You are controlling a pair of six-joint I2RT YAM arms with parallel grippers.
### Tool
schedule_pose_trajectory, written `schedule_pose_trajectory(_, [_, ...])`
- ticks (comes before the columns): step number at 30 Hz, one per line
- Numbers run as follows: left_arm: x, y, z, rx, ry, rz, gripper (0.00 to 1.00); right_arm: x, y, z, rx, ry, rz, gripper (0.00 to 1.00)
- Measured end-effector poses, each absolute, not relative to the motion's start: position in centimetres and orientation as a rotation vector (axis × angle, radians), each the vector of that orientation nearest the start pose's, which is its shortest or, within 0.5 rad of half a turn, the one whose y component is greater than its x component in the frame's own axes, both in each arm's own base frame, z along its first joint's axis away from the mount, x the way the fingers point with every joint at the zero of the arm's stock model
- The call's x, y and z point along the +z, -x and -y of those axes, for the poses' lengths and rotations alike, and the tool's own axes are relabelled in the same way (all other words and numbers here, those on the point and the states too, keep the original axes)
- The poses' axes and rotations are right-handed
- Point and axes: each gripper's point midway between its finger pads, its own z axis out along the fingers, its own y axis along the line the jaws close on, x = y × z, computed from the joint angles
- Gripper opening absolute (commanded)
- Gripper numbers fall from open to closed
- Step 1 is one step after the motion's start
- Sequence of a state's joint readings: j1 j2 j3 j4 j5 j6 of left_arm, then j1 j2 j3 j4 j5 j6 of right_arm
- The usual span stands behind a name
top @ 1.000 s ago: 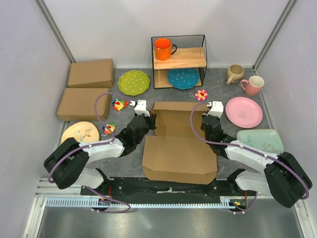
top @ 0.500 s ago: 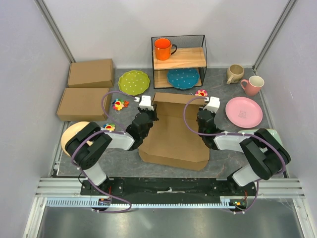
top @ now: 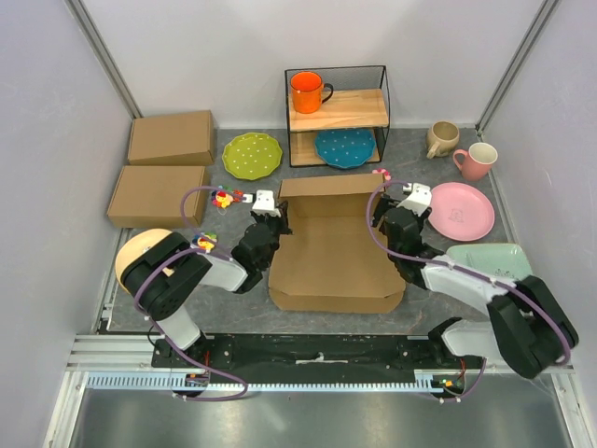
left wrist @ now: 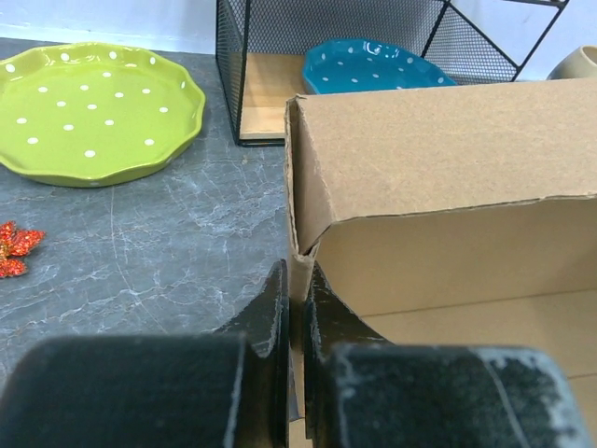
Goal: Fold the paper box
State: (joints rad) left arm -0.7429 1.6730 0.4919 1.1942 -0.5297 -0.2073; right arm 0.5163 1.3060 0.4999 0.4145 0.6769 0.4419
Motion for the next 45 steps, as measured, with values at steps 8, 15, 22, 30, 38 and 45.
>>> schedule_pose_trajectory(8, [13.6, -37.3, 22.6, -0.264, -0.052, -1.581, 0.02, 15.8, -31.7, -9.8, 0.144, -0.302, -1.795, 0.92])
schedule_pose_trajectory(15, [13.8, -37.8, 22.6, -0.210, -0.077, -1.598, 0.02, 16.6, -30.0, -10.0, 0.215, -0.269, -1.802, 0.93])
schedule_pose_trajectory(22, [13.7, -37.9, 22.4, -0.188, -0.087, -1.602, 0.02, 20.9, -29.7, -10.8, 0.341, -0.291, -1.716, 0.93])
schedule_pose_trajectory(30, [13.6, -37.8, 22.4, -0.183, -0.086, -1.602, 0.02, 26.4, -34.1, -10.4, 0.449, -0.406, -1.617, 0.94])
schedule_pose_trajectory(38, [13.6, -37.7, 22.3, -0.185, -0.086, -1.602, 0.03, 20.0, -37.2, -12.4, 0.473, -0.376, -1.802, 0.86])
schedule_pose_trajectory(45, [13.7, -37.1, 22.2, -0.192, -0.114, -1.620, 0.19, 18.3, -38.2, -12.7, 0.495, -0.374, -1.832, 0.75])
